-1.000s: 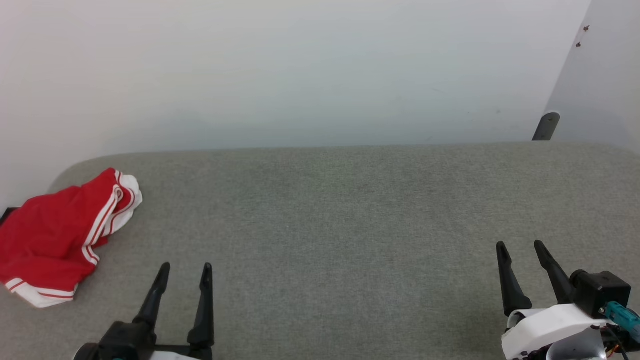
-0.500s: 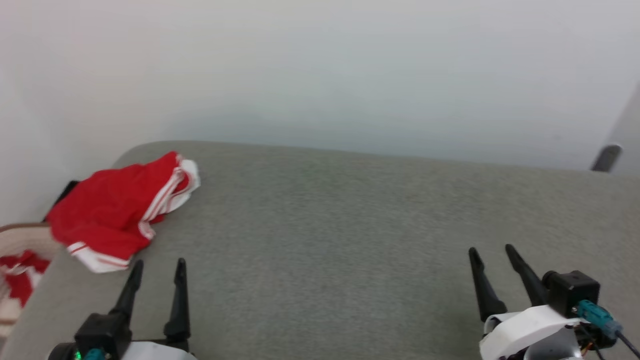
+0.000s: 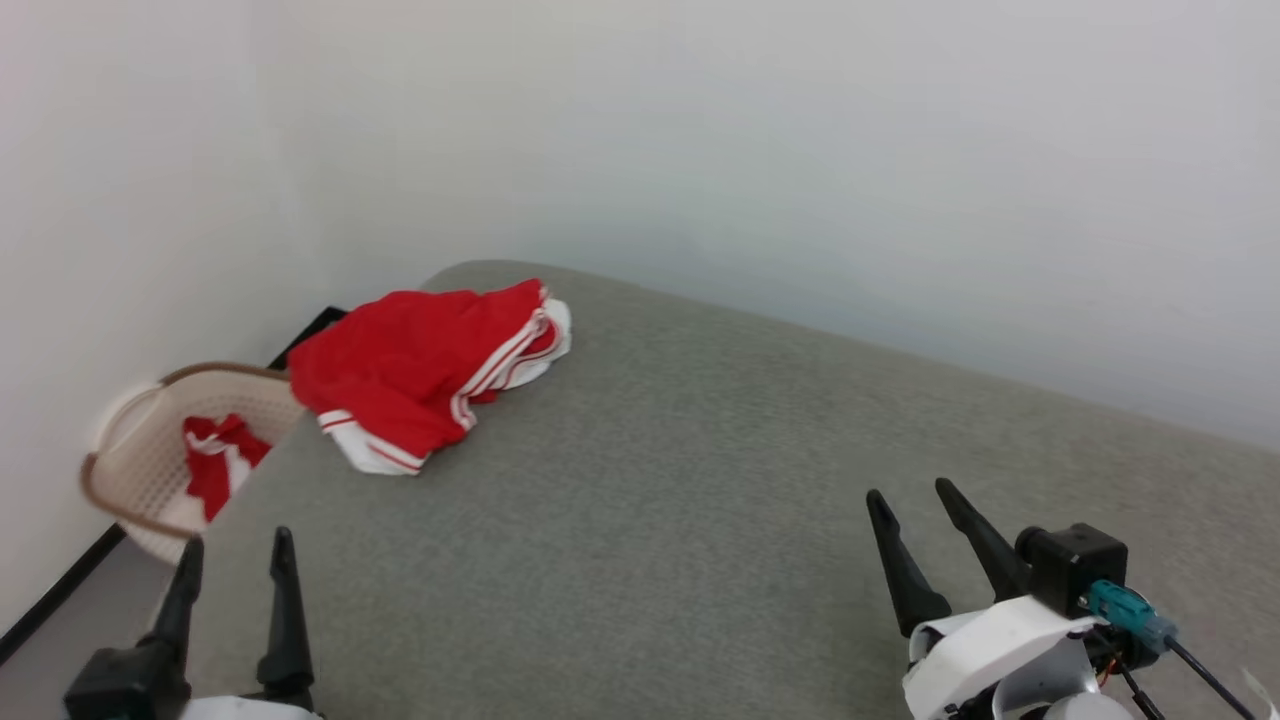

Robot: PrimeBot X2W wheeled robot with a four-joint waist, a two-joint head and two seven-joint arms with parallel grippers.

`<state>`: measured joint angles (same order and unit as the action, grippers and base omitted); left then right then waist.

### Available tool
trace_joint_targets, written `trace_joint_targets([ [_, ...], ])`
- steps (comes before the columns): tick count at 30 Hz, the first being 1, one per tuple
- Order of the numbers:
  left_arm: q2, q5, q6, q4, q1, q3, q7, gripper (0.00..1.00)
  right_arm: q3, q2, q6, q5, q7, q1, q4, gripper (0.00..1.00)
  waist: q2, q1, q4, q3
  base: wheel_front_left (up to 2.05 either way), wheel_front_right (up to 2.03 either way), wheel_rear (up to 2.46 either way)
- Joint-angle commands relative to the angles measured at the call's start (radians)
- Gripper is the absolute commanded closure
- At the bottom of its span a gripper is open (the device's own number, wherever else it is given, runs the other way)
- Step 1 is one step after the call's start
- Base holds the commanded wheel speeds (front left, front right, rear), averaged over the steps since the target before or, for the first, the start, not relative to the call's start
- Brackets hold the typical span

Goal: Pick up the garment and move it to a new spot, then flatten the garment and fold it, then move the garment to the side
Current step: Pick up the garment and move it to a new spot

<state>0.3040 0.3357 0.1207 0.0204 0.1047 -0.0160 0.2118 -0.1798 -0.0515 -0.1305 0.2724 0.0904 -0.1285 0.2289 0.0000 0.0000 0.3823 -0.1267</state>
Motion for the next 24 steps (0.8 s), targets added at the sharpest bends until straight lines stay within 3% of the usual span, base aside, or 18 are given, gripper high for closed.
trace_joint_targets([
  [1,0.001,0.008,0.005,0.009,0.008,0.006,0.002,0.0,-0.007,0.002,0.0,0.005,0.006,-0.008,0.008,0.0,0.0,0.0,0.043,0.002,0.0,0.0,0.0],
  [10,0.009,0.034,0.0,0.034,-0.007,0.008,-0.026,0.0,-0.007,0.002,0.0,0.004,0.02,-0.024,0.039,0.0,0.0,0.0,0.06,0.02,0.0,0.0,0.0],
  [17,0.066,0.09,-0.069,0.022,-0.123,-0.005,-0.146,0.0,0.03,0.002,0.0,-0.03,0.0,-0.001,0.013,0.0,0.0,0.0,0.042,0.059,0.0,0.0,0.0],
  [24,0.135,0.164,-0.138,-0.042,-0.332,0.007,-0.263,0.0,0.075,-0.016,0.0,-0.091,-0.062,-0.039,-0.088,0.0,0.0,0.0,-0.028,0.222,0.0,0.0,0.0],
])
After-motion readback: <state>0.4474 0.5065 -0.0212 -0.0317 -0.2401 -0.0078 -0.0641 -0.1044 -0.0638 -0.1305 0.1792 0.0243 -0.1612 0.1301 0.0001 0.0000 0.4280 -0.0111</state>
